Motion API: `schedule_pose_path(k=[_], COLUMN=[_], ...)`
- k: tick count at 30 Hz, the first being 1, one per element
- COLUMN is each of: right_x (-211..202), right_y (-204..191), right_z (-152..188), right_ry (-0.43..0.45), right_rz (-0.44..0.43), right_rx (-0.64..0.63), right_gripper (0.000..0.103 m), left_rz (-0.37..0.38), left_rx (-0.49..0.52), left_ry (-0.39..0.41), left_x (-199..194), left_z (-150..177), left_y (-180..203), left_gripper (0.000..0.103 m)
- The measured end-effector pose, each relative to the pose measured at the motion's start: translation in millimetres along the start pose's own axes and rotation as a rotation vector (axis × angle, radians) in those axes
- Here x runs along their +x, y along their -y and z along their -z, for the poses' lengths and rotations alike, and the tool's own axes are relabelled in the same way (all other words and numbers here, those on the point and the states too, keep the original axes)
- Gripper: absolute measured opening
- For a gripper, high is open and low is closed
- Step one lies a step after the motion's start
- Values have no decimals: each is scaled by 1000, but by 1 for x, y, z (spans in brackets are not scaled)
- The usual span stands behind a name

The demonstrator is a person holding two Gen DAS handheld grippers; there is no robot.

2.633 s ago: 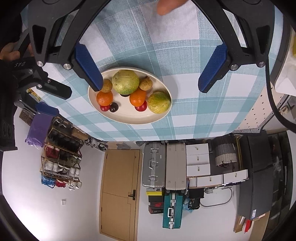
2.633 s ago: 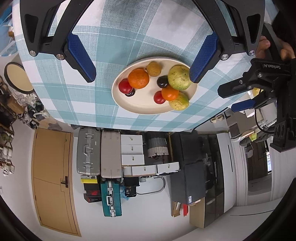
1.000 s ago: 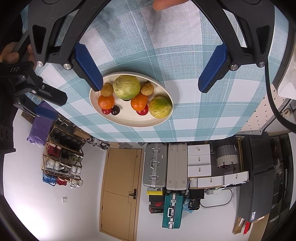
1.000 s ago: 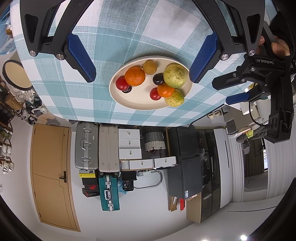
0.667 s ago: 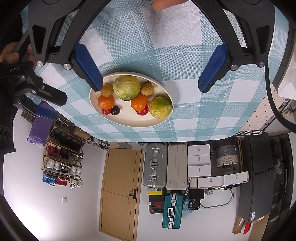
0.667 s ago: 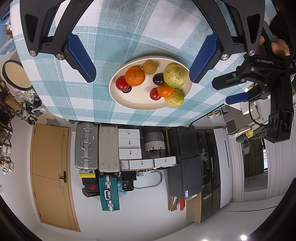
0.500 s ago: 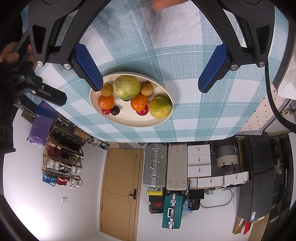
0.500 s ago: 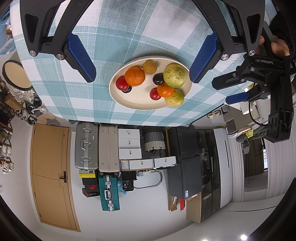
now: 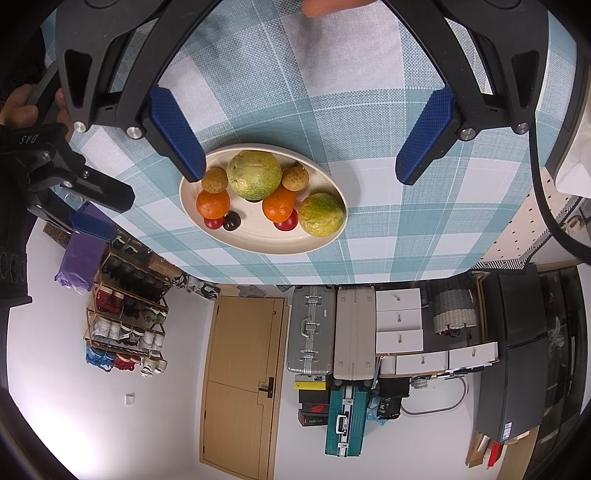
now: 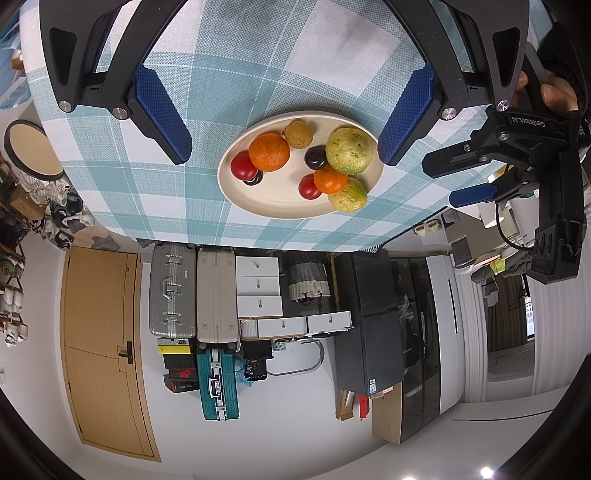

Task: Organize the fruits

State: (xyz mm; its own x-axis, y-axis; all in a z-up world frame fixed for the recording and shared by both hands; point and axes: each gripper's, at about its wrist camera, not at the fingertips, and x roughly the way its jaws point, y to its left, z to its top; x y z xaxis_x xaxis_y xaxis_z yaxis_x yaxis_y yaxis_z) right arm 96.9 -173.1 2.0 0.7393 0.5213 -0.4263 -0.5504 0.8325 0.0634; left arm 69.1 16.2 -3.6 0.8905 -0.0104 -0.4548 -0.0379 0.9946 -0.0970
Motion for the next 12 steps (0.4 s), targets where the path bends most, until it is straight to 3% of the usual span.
schedule_pose_path(k=[12], right_x=[0], right_y=[0], right_z=[0], right_ry=[0], right_rz=[0], right_rx=[1], right_gripper=[103], left_rz=[3], left_rx=[2], left_ry=[5], left_x=[1], left_z=[0], left_y=[2], left_gripper=[103])
